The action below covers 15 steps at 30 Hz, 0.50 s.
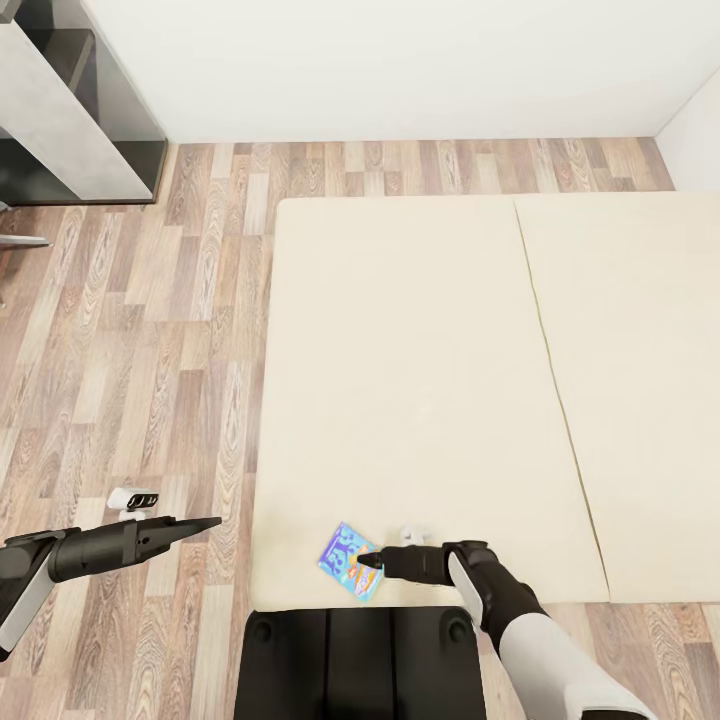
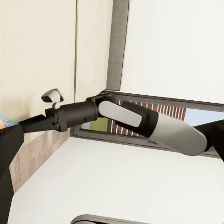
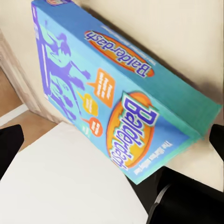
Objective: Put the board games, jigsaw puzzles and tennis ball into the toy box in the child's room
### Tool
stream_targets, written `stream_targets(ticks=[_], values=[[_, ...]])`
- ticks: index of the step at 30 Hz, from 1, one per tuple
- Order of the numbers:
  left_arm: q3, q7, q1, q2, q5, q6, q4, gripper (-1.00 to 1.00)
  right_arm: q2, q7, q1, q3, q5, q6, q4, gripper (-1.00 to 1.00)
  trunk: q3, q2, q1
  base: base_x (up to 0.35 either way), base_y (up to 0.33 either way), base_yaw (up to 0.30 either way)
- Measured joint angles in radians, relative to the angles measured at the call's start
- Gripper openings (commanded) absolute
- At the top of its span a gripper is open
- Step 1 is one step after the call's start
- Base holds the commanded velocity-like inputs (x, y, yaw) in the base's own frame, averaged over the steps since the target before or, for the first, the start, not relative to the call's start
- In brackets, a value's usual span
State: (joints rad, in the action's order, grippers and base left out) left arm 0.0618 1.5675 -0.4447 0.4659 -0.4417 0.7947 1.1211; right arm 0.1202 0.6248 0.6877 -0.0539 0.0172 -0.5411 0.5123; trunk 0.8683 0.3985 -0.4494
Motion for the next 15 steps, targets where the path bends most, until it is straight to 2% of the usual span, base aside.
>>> stream_targets(ticks=[15], values=[[0.0,0.0,0.0,0.0,0.0,0.0,0.0,1.0,0.006,0.007,0.038,-0.003,0.005,-0.011,0.03,1.0,0.0,0.0,0.0,0.0,0.0,0.0]])
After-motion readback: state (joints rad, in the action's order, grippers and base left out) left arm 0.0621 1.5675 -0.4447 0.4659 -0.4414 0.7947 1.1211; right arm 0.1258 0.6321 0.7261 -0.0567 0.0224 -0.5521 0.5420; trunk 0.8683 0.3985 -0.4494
